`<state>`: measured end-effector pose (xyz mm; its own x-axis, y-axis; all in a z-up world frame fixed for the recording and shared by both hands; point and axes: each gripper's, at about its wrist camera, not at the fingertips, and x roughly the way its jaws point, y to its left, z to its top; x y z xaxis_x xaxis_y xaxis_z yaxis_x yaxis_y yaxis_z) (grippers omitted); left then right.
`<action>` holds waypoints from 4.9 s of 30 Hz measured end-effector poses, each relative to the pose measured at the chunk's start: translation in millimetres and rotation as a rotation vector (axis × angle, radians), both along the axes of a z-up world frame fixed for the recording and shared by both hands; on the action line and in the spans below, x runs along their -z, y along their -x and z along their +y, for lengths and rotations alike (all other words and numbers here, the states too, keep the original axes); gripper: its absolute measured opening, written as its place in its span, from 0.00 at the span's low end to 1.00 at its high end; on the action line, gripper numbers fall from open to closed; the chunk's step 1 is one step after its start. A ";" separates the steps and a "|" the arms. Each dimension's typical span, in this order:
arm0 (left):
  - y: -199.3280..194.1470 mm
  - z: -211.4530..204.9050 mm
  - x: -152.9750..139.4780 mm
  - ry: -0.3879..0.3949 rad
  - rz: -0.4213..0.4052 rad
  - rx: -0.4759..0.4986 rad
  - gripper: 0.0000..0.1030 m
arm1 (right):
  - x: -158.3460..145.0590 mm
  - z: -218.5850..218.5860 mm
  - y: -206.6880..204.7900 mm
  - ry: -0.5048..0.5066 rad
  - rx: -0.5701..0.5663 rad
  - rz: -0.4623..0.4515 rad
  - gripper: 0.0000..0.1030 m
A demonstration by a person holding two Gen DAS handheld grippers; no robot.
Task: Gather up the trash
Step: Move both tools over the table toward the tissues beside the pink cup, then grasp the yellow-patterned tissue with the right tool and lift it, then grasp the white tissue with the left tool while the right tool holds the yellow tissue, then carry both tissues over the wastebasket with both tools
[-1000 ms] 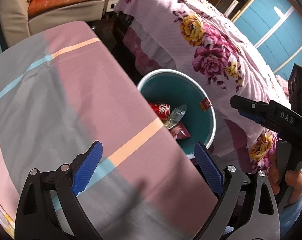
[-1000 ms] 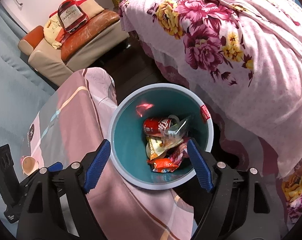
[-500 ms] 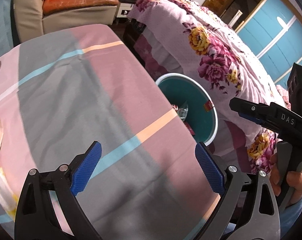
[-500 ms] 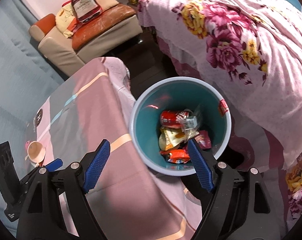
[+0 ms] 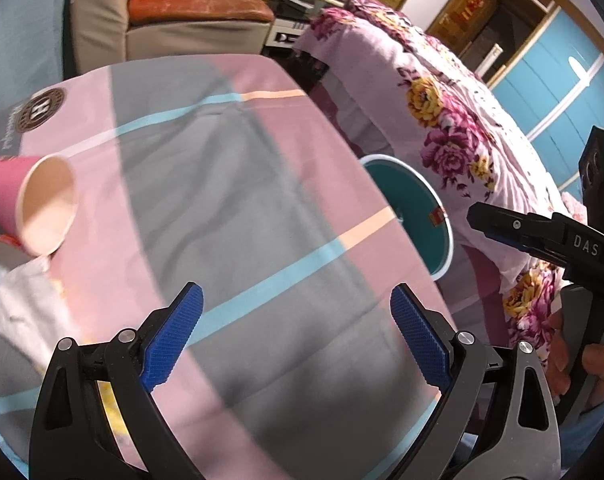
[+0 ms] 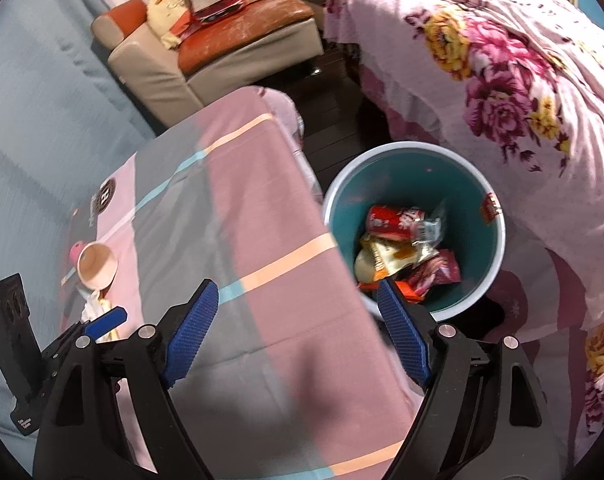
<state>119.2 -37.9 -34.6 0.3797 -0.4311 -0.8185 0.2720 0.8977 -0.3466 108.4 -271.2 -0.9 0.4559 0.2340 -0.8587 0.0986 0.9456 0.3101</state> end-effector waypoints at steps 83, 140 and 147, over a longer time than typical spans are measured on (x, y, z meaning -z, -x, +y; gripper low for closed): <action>-17.1 89.2 40.4 -0.156 0.001 -0.121 0.57 | 62.8 134.9 12.7 -0.068 -0.502 0.172 0.07; -21.6 -32.9 36.4 -0.269 -0.029 0.042 0.15 | 36.1 -25.4 -11.7 -0.205 -0.147 0.010 0.07; -22.9 -57.7 3.6 -0.210 -0.087 0.059 0.15 | 26.3 -48.9 -6.8 -0.197 -0.092 -0.033 0.07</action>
